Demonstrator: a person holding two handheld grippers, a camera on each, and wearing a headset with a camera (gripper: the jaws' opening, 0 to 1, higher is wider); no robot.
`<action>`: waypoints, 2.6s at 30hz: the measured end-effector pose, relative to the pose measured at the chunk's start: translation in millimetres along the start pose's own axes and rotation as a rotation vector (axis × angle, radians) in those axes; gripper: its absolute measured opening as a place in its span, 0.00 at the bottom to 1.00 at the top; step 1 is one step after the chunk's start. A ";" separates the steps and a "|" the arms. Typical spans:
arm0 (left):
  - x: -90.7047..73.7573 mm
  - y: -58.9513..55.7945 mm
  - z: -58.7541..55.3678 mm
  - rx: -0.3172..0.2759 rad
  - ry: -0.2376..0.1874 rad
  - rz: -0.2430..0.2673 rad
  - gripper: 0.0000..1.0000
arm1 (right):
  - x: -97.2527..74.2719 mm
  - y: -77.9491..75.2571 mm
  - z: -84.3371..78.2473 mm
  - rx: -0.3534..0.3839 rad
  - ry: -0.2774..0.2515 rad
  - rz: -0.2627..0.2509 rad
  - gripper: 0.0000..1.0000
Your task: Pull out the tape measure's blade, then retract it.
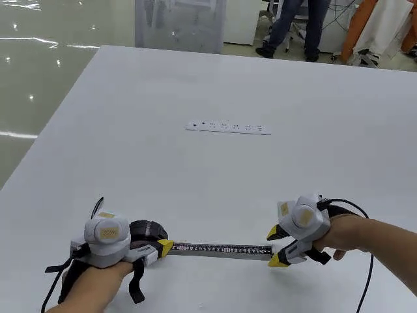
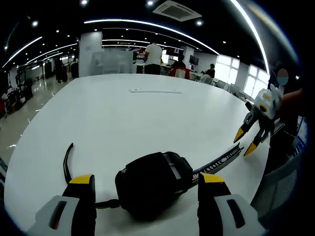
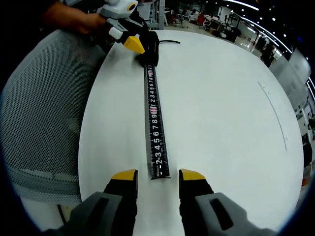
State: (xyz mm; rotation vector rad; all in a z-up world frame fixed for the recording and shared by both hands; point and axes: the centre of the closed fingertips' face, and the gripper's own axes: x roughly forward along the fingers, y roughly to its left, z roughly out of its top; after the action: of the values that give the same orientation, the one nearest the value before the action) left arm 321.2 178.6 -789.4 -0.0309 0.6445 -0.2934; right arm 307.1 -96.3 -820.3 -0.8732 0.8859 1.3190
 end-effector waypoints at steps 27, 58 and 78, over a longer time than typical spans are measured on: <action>8.3 -10.2 -3.3 -0.156 0.025 0.001 0.63 | 6.8 -1.0 -7.0 0.045 0.087 0.020 0.14; 8.4 -7.2 -5.0 -0.143 0.048 0.041 0.61 | 5.7 -2.1 -4.8 0.129 0.000 -0.012 0.14; 7.6 -6.9 -5.7 -0.157 0.047 0.027 0.61 | 10.7 -3.3 4.3 0.147 -0.005 -0.009 0.14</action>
State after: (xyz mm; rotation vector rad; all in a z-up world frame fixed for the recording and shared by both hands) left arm 321.8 170.3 -797.6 -0.1654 0.7133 -0.2173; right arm 311.1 -88.1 -828.2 -0.7584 0.9608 1.2314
